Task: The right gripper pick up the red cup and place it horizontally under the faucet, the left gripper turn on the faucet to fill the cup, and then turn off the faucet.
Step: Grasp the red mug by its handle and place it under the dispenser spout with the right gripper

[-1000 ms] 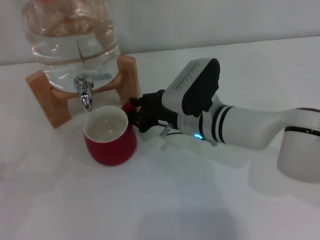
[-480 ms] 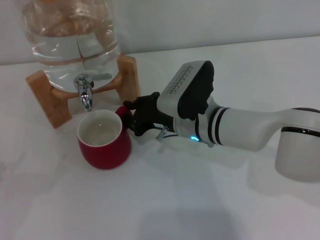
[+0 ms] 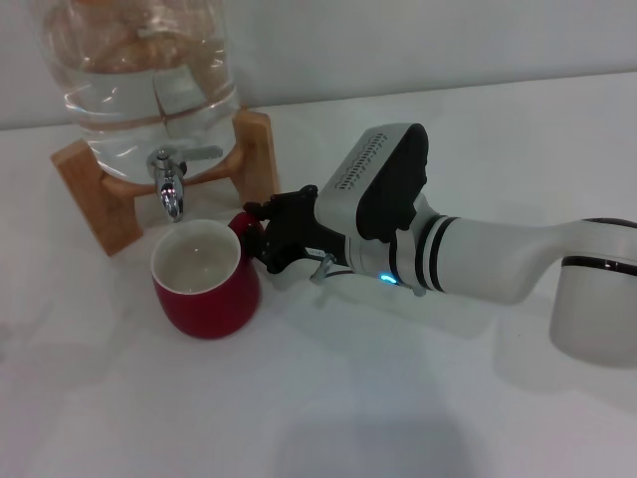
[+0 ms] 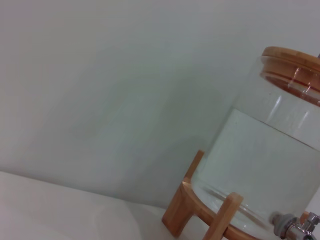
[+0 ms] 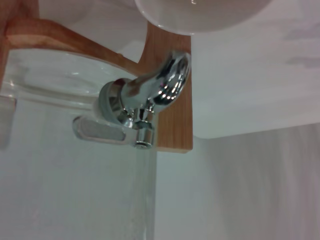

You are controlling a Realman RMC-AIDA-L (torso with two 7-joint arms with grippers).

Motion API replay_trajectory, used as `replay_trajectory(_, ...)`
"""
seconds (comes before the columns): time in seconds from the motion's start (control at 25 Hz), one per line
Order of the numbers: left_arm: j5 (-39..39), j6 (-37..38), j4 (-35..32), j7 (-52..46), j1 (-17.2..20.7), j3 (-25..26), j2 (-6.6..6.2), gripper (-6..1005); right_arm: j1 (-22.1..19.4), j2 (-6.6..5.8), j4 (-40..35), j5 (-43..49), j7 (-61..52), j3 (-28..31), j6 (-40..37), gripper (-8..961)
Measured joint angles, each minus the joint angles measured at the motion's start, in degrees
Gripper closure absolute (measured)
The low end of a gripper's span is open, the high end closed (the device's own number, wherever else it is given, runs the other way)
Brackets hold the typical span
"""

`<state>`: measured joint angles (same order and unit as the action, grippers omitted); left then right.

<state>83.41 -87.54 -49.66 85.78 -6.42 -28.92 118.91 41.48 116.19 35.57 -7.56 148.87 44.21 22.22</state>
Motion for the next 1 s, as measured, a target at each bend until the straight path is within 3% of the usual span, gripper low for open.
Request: replay_trajectory(1.0,-0.1,0.2,0.0,0.0,-0.3,0.0,0.00,118,0.3,-0.12,-1.6,0.1,0.0,0.4,2.0,712)
